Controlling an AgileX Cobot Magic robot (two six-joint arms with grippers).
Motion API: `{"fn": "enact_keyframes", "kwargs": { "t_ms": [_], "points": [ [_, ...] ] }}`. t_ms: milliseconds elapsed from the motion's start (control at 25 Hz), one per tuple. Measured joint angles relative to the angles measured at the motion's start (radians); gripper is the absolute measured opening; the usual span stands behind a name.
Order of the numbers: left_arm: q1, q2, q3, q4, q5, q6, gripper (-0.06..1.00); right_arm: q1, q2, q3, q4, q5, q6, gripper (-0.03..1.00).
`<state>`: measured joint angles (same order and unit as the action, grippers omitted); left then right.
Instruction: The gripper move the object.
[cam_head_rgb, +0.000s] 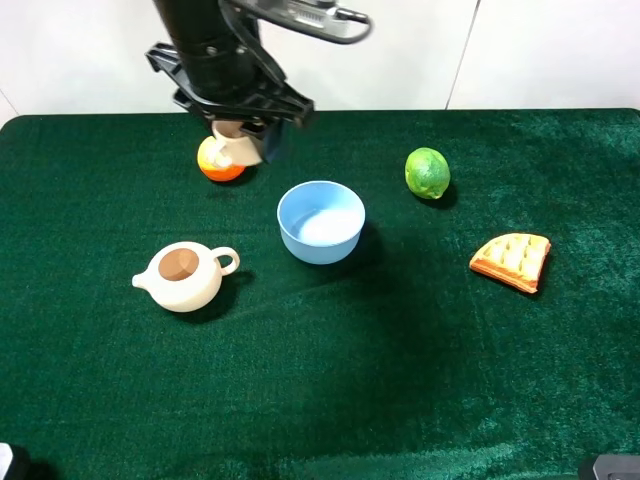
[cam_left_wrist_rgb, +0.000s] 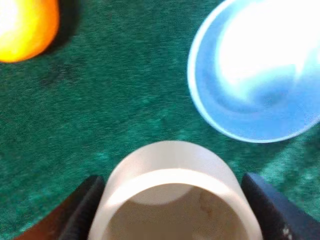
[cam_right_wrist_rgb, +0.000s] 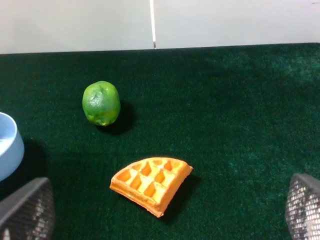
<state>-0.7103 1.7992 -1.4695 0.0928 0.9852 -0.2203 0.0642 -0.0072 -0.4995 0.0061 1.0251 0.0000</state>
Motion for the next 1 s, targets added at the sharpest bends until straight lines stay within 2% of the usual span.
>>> {"fn": "enact_keyframes", "kwargs": {
  "t_ms": [400, 680, 1000],
  "points": [
    [-0.142, 0.052, -0.056, 0.006, -0.001, -0.038, 0.58, 0.000, 0.000, 0.000, 0.000, 0.000, 0.000, 0.70],
    [-0.263, 0.195, -0.200, 0.005, -0.002, -0.040, 0.58, 0.000, 0.000, 0.000, 0.000, 0.000, 0.000, 0.70],
    [-0.325, 0.315, -0.258, 0.004, -0.013, -0.058, 0.58, 0.000, 0.000, 0.000, 0.000, 0.000, 0.000, 0.70]
  ]
}}
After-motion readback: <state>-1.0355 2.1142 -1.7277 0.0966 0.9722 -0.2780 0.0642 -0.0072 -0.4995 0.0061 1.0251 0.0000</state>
